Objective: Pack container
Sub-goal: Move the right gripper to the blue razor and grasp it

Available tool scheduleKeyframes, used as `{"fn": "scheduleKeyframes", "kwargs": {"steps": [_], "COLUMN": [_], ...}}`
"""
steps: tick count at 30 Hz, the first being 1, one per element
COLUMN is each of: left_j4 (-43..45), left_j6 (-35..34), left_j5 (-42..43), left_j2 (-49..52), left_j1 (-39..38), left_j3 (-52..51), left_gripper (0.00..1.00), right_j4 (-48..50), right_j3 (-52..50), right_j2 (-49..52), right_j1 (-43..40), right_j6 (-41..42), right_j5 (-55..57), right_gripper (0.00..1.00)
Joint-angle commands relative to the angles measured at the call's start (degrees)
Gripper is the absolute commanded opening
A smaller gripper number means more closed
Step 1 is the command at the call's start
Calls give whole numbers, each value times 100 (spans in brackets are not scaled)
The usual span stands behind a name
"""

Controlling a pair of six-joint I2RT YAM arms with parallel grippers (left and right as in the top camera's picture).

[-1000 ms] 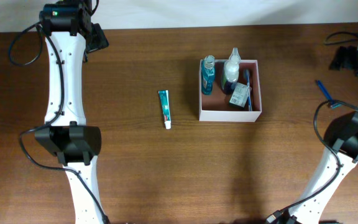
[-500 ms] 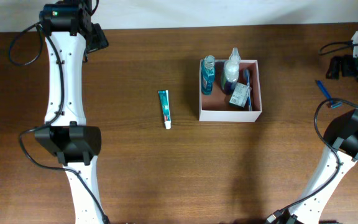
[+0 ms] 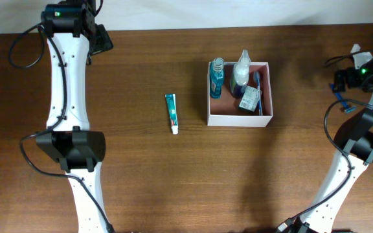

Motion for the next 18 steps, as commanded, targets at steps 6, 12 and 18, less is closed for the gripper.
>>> {"fn": "scheduleKeyframes", "kwargs": {"steps": [6,12,18], "left_j4": [-4,-7,-4], "left_j6": [-70,-70,-70], "left_j5": [-39,-39,-39], "left_j2": [46,46,46], "left_j1": [11,11,11], "left_j3": [-9,-9,-9], "left_gripper": [99,100,99], "right_j4": [387,516,682], "right_j3": [-590,-907,-1217], "right_j2": [103,103,103], "right_j1": [83,85,85], "right_j6": [-378,-481,-479], "right_j5": [114,111,190], "right_gripper": [99,99,99]}}
